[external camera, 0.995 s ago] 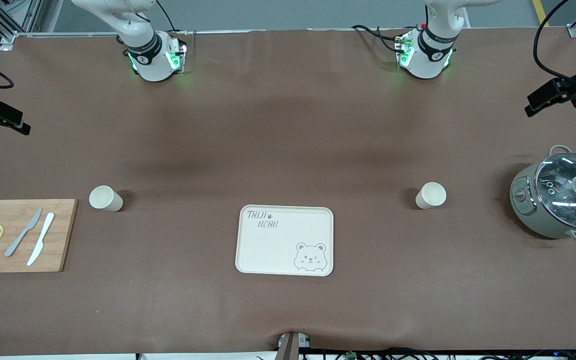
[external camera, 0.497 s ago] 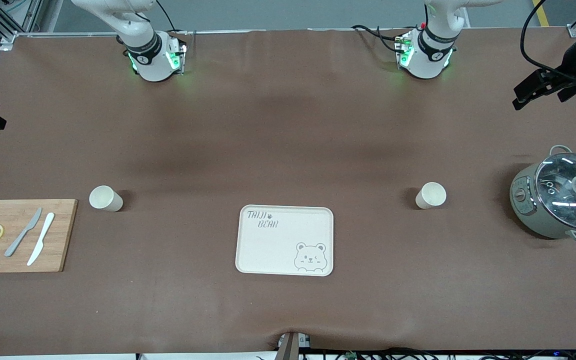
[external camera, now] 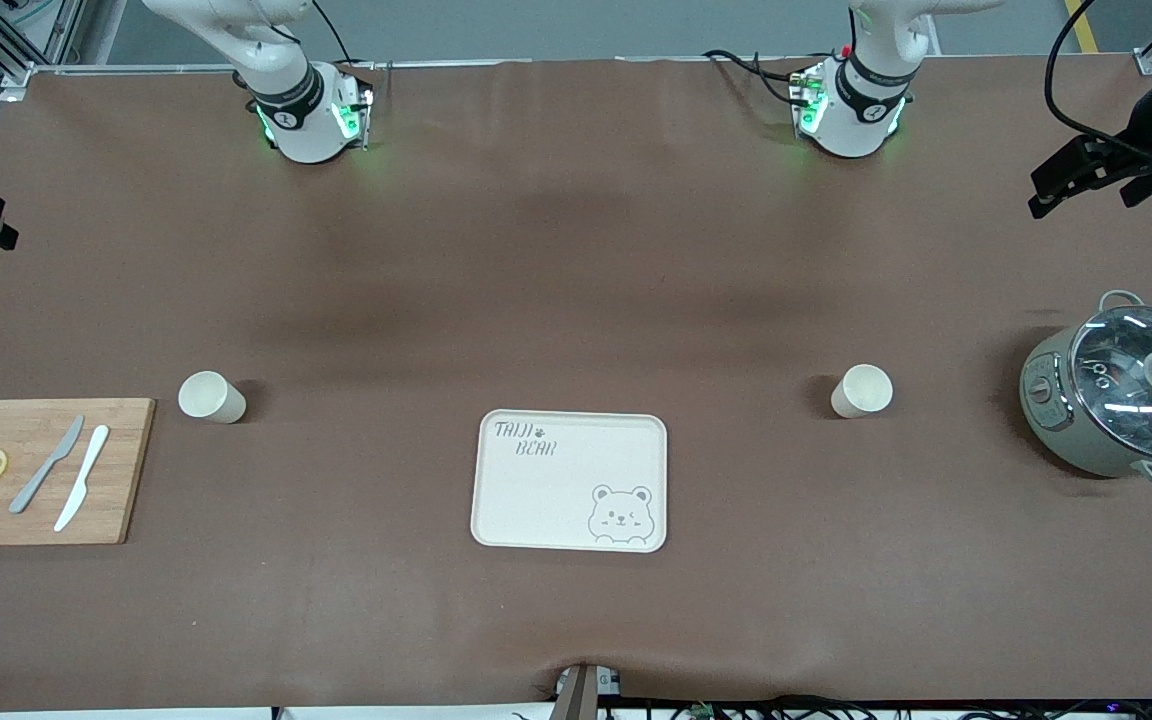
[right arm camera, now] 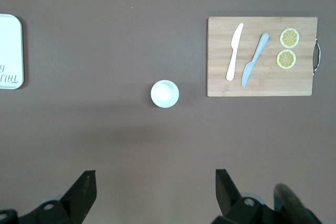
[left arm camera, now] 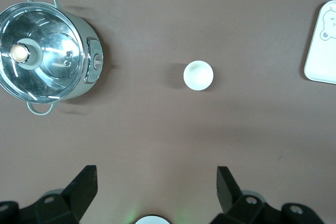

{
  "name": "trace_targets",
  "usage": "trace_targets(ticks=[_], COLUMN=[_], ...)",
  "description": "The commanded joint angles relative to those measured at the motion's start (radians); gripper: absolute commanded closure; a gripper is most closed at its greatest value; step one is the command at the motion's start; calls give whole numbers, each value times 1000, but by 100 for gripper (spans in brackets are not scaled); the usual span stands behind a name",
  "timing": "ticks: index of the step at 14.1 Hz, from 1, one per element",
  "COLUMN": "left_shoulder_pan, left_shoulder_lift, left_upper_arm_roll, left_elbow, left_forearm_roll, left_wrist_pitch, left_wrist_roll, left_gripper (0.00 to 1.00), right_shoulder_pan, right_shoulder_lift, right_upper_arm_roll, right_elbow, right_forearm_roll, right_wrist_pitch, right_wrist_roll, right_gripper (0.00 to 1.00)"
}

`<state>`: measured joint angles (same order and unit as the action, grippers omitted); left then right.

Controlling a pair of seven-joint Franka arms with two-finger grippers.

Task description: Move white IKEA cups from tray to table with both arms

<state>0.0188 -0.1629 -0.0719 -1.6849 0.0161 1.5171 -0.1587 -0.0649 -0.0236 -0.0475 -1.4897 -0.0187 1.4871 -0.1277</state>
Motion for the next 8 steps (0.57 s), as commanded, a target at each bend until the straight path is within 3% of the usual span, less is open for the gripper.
trace_targets(ticks=[1, 8], left_shoulder_pan=[1, -7], left_shoulder_lift=[6, 49], left_upper_arm_roll=[7, 3], left_elbow=[20, 59], left_forearm_roll=[-18, -18], left_wrist_pitch=[0, 0], left_wrist_roll=[19, 15], left_gripper=[0, 0], right_shoulder_pan=[16, 17], right_shoulder_lift=[-2, -2], right_upper_arm_roll=[3, 3], right_elbow=[11, 9], right_forearm_roll=[-7, -3], right_wrist_pitch=[33, 22], right_wrist_roll=[16, 17], right_gripper=[0, 0])
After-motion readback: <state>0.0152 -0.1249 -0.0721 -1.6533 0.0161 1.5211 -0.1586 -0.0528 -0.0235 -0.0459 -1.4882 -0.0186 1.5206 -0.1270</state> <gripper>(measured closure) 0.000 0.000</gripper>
